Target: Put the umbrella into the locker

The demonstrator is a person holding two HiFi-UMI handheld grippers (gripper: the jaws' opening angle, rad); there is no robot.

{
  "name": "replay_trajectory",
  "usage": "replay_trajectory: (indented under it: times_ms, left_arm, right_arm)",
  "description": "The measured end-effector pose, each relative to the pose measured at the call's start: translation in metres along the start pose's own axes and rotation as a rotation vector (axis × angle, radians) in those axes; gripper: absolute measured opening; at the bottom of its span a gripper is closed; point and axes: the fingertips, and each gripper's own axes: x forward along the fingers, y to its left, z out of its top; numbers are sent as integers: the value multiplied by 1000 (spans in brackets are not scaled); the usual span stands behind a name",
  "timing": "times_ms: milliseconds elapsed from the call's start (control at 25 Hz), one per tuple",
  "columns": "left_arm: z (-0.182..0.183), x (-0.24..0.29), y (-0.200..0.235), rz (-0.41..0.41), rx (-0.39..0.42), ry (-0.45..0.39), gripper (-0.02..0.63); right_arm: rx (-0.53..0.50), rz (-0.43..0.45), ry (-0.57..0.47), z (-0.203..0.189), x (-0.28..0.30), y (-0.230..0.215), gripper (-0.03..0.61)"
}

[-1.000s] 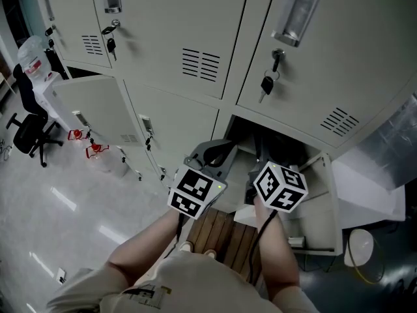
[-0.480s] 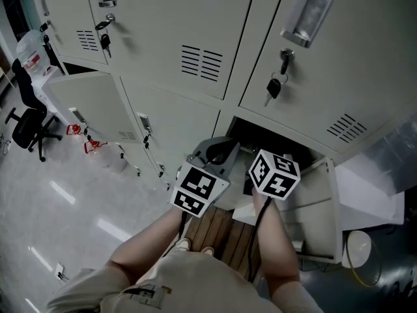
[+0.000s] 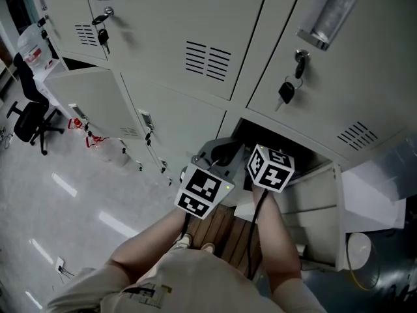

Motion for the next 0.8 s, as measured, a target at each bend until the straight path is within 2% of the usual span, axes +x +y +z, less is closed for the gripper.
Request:
replay_trajectory:
  times_ms: [320, 800]
  left_arm:
    - [-12, 3, -2, -4, -3, 27, 8]
    - [-18, 0, 0, -2, -24, 38, 8]
  right_arm:
    - [-3, -10, -18, 3, 16, -1, 51]
    - [-23, -14, -8, -14, 28, -5, 49]
